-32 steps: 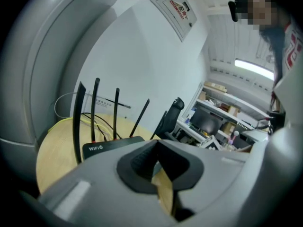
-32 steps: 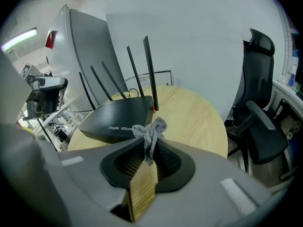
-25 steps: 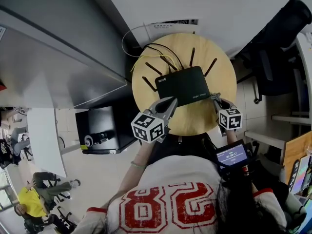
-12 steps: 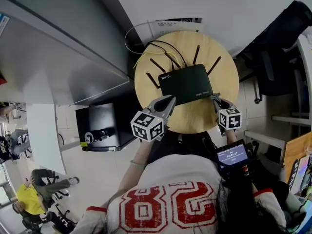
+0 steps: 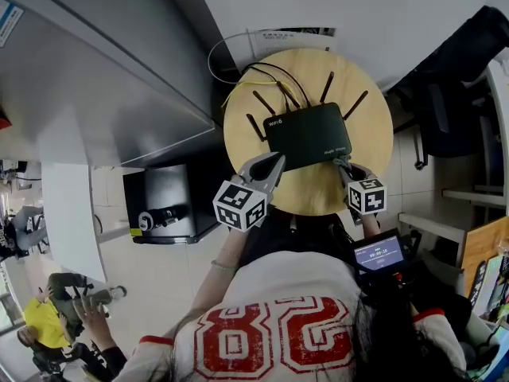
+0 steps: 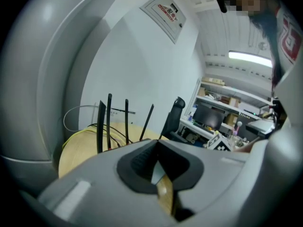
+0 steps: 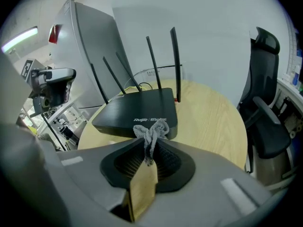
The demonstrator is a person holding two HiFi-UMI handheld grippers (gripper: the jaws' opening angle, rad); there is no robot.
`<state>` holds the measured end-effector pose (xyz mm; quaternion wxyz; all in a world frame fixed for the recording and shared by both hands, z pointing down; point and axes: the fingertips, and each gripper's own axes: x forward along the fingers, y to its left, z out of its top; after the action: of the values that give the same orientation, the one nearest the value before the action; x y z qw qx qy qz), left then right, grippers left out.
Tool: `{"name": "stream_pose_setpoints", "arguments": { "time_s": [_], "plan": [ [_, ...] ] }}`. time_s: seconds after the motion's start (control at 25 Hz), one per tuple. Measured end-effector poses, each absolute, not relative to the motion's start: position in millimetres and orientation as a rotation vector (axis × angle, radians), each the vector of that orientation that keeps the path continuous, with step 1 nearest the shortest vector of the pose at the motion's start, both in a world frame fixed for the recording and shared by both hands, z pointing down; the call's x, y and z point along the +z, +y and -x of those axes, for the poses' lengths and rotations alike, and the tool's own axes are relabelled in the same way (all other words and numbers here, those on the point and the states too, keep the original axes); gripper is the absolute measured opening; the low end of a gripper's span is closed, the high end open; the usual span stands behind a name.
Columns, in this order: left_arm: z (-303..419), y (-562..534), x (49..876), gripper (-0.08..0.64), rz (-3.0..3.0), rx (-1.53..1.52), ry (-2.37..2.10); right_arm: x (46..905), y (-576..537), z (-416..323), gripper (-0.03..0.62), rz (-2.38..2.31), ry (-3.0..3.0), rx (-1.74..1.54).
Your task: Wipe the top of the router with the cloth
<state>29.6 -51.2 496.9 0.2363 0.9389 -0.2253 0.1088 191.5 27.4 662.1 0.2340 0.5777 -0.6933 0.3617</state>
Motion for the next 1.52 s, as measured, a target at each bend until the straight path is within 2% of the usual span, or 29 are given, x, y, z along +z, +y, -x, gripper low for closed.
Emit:
{"name": "stream_pose_setpoints", "arguments": {
  "time_s": [1.04, 1.52],
  "plan": [
    [58.5, -56.3, 494.8, 0.002, -2.597, 0.302, -0.689, 666.3, 10.0, -28.8, 0.058, -1.256, -2.073, 0.934],
    [95.0, -65.4, 498.0, 0.002, -2.535, 0.258, -0.818, 664.7, 2.4, 12.0, 0.058, -1.089, -2.131, 0.897]
  ]
}}
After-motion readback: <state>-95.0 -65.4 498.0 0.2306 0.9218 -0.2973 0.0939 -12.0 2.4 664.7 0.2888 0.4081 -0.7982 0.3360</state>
